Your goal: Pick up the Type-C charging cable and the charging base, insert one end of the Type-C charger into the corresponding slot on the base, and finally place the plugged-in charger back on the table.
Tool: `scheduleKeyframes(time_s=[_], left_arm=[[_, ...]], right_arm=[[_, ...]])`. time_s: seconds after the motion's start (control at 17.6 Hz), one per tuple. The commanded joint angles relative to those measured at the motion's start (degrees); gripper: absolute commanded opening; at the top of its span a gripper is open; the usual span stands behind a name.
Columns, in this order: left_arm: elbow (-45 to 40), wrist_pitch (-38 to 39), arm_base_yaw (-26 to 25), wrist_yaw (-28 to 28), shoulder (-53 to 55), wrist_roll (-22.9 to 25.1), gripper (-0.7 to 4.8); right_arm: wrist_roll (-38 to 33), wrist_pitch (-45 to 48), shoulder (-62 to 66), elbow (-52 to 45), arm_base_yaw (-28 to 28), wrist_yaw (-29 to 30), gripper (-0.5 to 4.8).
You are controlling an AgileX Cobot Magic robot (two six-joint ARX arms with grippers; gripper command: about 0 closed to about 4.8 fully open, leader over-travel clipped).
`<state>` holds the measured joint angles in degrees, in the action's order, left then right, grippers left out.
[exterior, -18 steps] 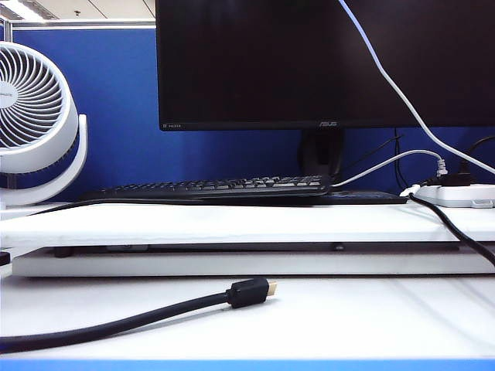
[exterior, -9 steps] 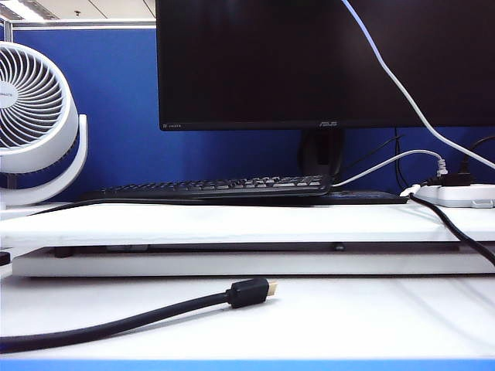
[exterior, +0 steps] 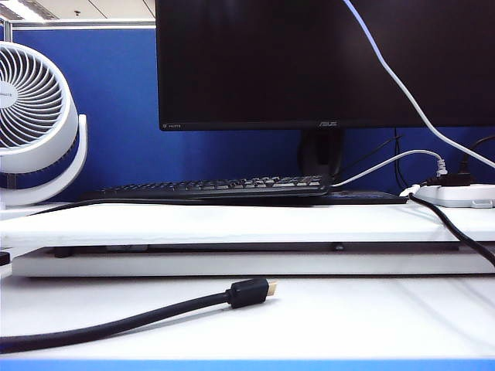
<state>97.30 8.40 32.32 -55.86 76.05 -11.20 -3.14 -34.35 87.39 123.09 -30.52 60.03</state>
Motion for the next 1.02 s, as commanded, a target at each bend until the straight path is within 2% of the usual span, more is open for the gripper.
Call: scheduleKeyframes(time_s=[0.06, 0.45, 0.68, 0.74, 0.79, 0.85, 1.02], left_arm=[[1.11, -8.13, 0.13, 2.84, -0.44, 0.22, -0.06], [1.11, -8.55, 0.13, 3.15, -0.79, 0.22, -0.06], [1.11, -8.52, 0.13, 3.54, -0.83, 0.22, -0.06], [1.11, -8.48, 0.13, 3.54, -0.83, 0.22, -0.06], [1.11, -8.46, 0.13, 3.52, -0.83, 0.22, -0.06], [1.11, -8.35, 0.13, 3.54, -0.81, 0.24, -0.06], [1.11, -7.10, 0.13, 3.48, -0.81, 0.26, -0.06]], right_arm=[[-0.04, -9.92, 1.14, -1.07, -0.98, 2.89, 0.00], [5.33, -16.06, 1.14, -1.07, -0.98, 2.86, 0.00], [6.38, -16.63, 1.14, -1.03, -0.98, 2.86, 0.03], [6.23, -15.80, 0.87, -0.98, -0.98, 2.91, 2.61], [5.70, -15.19, 0.70, -0.98, -0.96, 2.89, 3.79], [5.51, -14.93, 0.50, -0.98, -0.96, 2.89, 4.01], [5.51, -13.46, -0.35, -0.96, -0.76, 2.84, 4.01]])
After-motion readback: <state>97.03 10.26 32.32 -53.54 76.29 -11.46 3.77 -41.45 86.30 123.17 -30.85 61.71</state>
